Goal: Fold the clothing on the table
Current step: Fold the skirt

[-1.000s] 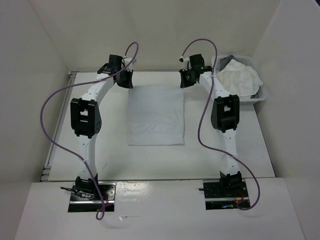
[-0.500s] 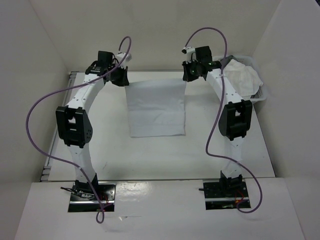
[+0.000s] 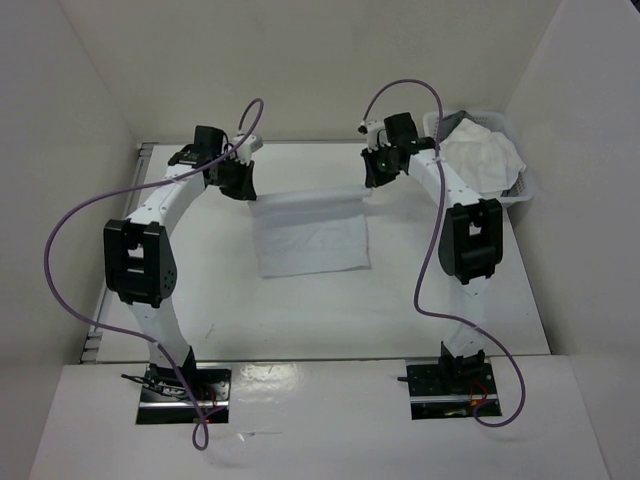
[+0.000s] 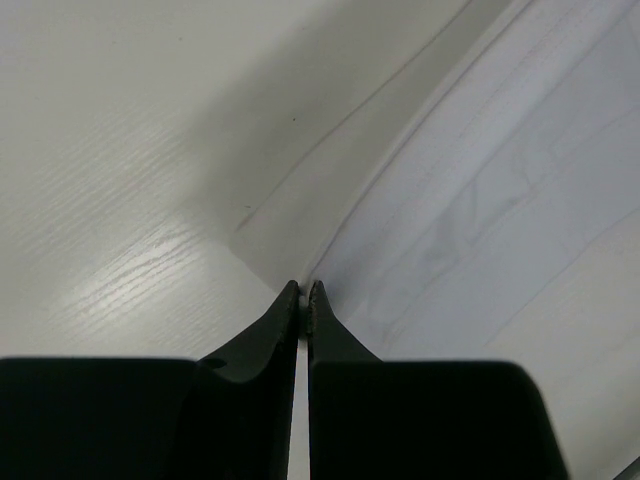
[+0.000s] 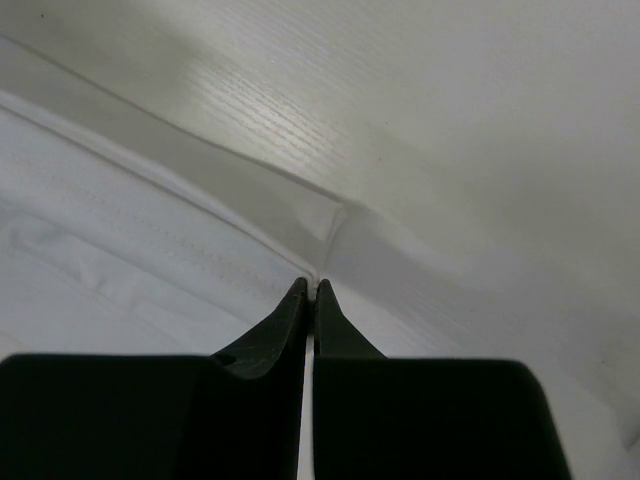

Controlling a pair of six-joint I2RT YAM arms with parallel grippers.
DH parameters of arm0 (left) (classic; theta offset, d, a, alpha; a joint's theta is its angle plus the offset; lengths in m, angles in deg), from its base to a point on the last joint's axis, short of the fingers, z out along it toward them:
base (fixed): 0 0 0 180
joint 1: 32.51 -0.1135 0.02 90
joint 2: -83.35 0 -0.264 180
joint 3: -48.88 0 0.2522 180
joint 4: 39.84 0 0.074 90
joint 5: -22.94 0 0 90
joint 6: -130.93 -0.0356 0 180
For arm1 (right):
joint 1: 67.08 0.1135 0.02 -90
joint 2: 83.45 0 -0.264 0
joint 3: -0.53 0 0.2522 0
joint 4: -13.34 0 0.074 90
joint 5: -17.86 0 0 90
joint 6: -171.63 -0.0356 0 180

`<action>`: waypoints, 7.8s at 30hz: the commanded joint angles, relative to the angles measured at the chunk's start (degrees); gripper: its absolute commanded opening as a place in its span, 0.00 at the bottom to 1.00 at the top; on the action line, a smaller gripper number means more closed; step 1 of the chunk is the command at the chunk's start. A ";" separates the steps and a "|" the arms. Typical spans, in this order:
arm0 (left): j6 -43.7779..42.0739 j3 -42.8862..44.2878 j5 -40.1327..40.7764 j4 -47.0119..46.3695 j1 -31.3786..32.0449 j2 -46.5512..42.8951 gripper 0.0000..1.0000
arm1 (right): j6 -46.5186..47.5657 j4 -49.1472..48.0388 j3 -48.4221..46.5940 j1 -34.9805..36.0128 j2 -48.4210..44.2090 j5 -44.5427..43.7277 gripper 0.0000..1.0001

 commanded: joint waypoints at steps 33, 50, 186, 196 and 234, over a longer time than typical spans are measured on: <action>-6.63 -8.57 -0.75 5.55 -1.17 -11.47 0.00 | 6.70 4.10 12.43 3.97 -12.58 -2.43 0.00; -16.02 -13.14 -6.37 16.88 0.59 -18.68 0.17 | 11.96 10.95 11.38 6.68 -13.11 -2.95 0.07; 0.76 -1.45 -16.75 12.32 -8.55 11.20 0.13 | 11.88 14.83 24.65 19.26 -11.09 4.42 0.70; 0.76 -1.45 -16.75 12.84 -8.55 11.20 0.13 | 12.94 13.69 24.65 19.79 -8.80 5.04 0.70; -0.83 2.76 -15.17 15.57 -8.55 14.36 0.13 | 13.47 7.44 26.84 19.79 -2.91 4.52 0.70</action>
